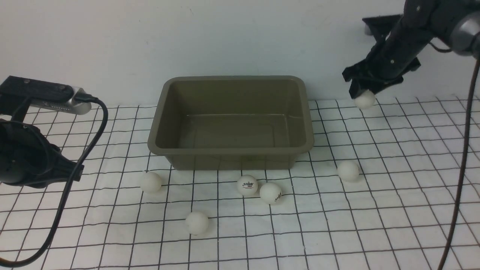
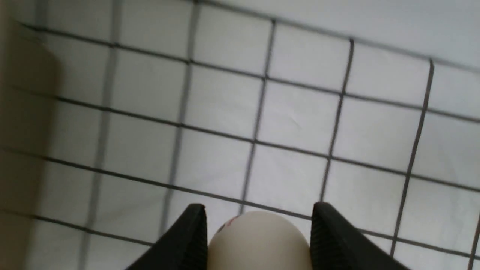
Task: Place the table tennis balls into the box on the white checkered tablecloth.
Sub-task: 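Reach for and grasp a ping pong ball on the table, then release the ping pong ball into the bin and lift the gripper away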
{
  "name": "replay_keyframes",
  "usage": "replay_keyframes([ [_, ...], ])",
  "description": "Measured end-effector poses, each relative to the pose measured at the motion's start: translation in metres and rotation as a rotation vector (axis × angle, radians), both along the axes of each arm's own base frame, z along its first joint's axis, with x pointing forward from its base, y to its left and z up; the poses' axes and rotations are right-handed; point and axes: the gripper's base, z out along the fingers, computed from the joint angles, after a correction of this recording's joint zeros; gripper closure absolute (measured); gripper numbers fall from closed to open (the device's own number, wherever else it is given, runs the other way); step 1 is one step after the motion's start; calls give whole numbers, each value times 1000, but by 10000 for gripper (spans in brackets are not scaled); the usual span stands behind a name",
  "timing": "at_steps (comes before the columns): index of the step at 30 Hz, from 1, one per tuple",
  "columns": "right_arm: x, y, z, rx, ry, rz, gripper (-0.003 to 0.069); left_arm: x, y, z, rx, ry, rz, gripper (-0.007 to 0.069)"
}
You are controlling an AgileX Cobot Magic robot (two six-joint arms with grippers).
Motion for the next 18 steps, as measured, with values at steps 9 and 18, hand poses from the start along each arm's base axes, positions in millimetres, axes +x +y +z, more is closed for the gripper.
replay_keyframes([
  [9, -37, 101, 40, 55, -68, 230, 333, -1, 0, 0, -2, 13, -4, 628],
  [18, -62, 181, 5, -43, -40, 445, 333, -1, 0, 0, 3, 11, -11, 628],
])
